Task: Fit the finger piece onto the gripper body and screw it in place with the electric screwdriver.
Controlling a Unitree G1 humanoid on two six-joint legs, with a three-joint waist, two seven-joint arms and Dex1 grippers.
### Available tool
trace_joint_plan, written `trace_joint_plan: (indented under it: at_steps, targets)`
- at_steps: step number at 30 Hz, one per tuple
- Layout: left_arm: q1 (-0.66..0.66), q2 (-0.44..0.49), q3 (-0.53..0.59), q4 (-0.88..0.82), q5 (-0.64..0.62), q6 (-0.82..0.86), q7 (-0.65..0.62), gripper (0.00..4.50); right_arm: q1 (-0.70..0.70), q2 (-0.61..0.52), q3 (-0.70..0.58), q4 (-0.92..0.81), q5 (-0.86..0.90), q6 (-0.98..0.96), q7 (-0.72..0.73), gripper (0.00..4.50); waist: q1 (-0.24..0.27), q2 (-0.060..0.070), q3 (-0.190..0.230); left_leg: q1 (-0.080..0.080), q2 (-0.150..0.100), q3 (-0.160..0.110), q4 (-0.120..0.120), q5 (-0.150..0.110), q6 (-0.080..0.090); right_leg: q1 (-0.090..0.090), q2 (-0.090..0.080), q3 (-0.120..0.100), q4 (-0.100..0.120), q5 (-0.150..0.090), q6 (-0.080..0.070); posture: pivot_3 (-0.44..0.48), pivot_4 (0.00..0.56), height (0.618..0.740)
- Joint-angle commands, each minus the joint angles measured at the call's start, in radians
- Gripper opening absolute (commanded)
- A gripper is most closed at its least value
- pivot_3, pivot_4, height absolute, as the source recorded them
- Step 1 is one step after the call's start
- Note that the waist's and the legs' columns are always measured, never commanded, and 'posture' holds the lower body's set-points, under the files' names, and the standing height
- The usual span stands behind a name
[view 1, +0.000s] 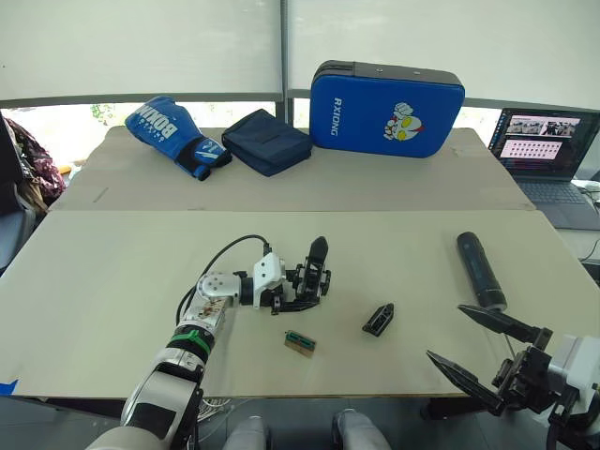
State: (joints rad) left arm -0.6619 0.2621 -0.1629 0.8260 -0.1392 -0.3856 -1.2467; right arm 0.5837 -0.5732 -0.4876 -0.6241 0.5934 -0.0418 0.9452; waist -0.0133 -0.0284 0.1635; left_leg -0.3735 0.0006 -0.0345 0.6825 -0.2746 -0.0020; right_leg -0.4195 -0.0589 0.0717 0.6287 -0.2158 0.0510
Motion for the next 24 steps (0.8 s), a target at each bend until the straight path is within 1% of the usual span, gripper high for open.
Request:
trace_joint_plan:
  at_steps: [1, 7, 9, 10, 12, 16, 20, 22, 24]
  targets:
    - [-0.020, -0.004, 0.024, 0.011, -0.006, -0.035, 0.012, 2.37, 0.020, 0.012, -0.027, -0.044, 0.005, -0.025, -0.009, 4.50, 0.000, 0.000, 0.000, 0.000, 0.000, 0.000, 0.000, 0.000, 0.000, 0.000, 0.000, 0.000, 0.000, 0.000, 0.000, 0.000, 0.150, 0.740]
    - [-0.007, 0.000, 0.039, 0.043, -0.007, -0.018, 0.020, 2.37, 0.045, 0.027, -0.025, -0.053, 0.000, -0.034, -0.014, 4.50, 0.000, 0.000, 0.000, 0.001, 0.000, 0.000, 0.000, 0.000, 0.000, 0.001, 0.000, 0.000, 0.000, 0.000, 0.001, 0.000, 0.150, 0.740]
    - [-0.002, 0.004, 0.048, 0.041, -0.017, -0.003, 0.012, 3.41, 0.054, 0.031, -0.026, -0.056, -0.001, -0.035, -0.013, 4.50, -0.001, 0.000, 0.000, 0.002, 0.000, 0.000, 0.000, 0.000, 0.000, 0.001, 0.000, 0.000, 0.001, -0.001, 0.001, 0.000, 0.150, 0.740]
    - [0.001, 0.007, 0.054, 0.039, -0.022, 0.001, 0.011, 3.84, 0.060, 0.033, -0.027, -0.055, -0.002, -0.037, -0.011, 4.50, -0.001, 0.000, 0.000, 0.002, 0.000, 0.000, 0.000, 0.000, 0.000, 0.001, 0.001, 0.000, 0.001, -0.001, 0.001, 0.000, 0.150, 0.740]
    - [0.007, 0.013, 0.061, 0.032, -0.032, 0.008, -0.004, 4.48, 0.080, 0.027, -0.027, -0.055, 0.005, -0.030, 0.003, 4.50, -0.002, 0.000, 0.000, 0.002, 0.000, 0.000, 0.000, 0.000, 0.000, 0.001, 0.001, 0.000, 0.001, -0.001, 0.001, 0.000, 0.150, 0.740]
    - [0.037, 0.067, 0.114, -0.020, -0.092, 0.048, -0.055, 4.48, 0.120, 0.036, -0.057, -0.068, 0.021, -0.025, -0.002, 4.50, -0.003, 0.000, 0.000, 0.002, 0.000, 0.000, 0.000, 0.000, 0.000, 0.001, 0.000, 0.000, 0.001, -0.001, 0.001, 0.000, 0.150, 0.740]
    - [0.096, 0.170, 0.156, -0.111, -0.141, 0.104, -0.129, 4.48, 0.192, 0.052, -0.065, -0.098, 0.045, -0.009, -0.001, 4.50, -0.005, 0.001, 0.000, 0.002, 0.002, 0.000, -0.001, 0.000, 0.000, 0.000, 0.001, 0.000, 0.001, -0.001, 0.000, 0.000, 0.150, 0.740]
    - [0.129, 0.229, 0.183, -0.186, -0.194, 0.161, -0.193, 4.48, 0.220, 0.074, -0.066, -0.106, 0.050, -0.003, -0.023, 4.50, -0.002, 0.001, 0.000, 0.002, 0.002, 0.000, -0.001, 0.000, 0.000, 0.000, 0.001, 0.000, 0.001, -0.001, 0.000, 0.000, 0.150, 0.740]
    - [0.150, 0.278, 0.211, -0.254, -0.228, 0.205, -0.213, 4.48, 0.259, 0.095, -0.059, -0.105, 0.060, 0.014, -0.030, 4.50, 0.002, 0.001, 0.000, 0.002, 0.002, 0.000, -0.001, 0.000, 0.000, 0.000, 0.001, -0.001, 0.001, -0.001, 0.000, 0.000, 0.150, 0.740]
